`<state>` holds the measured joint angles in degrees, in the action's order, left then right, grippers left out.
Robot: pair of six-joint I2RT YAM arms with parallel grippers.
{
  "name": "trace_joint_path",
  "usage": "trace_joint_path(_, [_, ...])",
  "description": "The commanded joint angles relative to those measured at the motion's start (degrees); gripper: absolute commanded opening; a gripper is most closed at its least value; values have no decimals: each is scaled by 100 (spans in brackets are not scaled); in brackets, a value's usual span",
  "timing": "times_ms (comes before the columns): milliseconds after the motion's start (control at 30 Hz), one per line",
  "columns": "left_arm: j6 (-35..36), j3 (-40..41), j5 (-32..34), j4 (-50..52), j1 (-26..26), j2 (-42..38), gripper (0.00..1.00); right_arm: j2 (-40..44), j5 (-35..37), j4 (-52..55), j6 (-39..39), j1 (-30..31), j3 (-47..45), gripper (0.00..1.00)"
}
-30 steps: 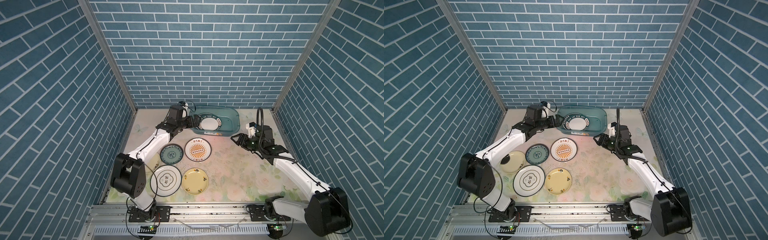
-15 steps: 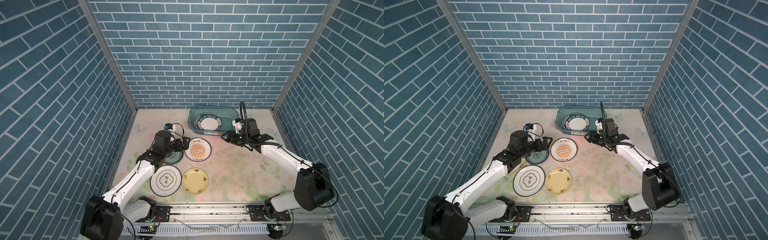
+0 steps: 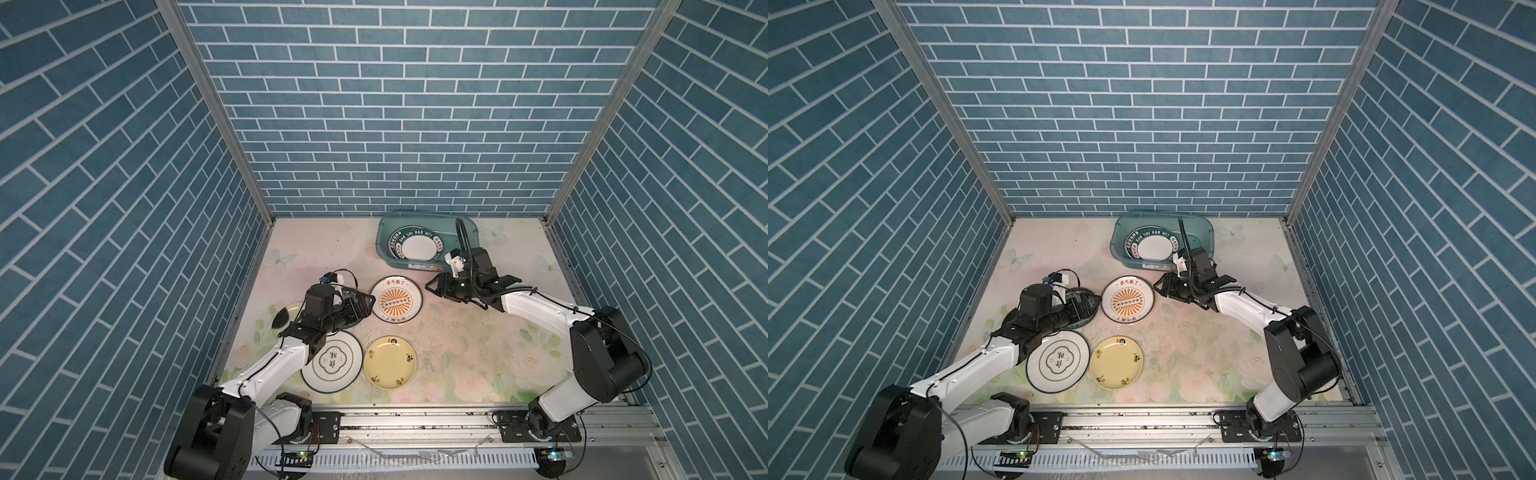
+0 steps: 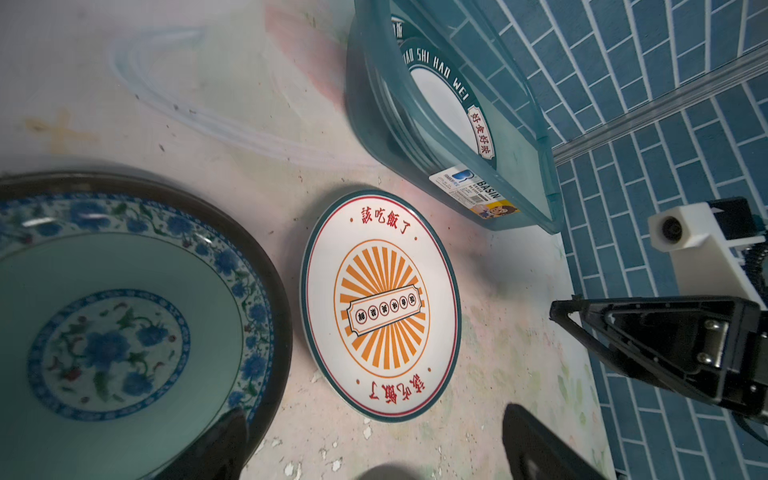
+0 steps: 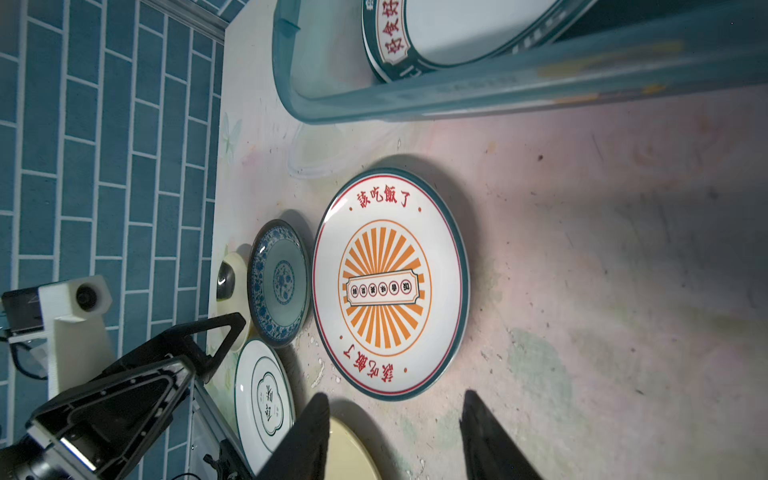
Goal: Place the plates into the plastic bin on the countertop
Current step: Pick up the plate from the center of the table.
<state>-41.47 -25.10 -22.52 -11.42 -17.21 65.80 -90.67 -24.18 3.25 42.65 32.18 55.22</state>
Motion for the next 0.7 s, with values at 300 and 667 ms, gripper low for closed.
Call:
trace_joint_path(300, [-975,465,-332,-1463,25,619,74,4,37,-509,270,47,-420,52])
trace_joint_path(667, [-1381,578,-517,-2476,1,1616,62,-11,12,-702,294,45,-591,52])
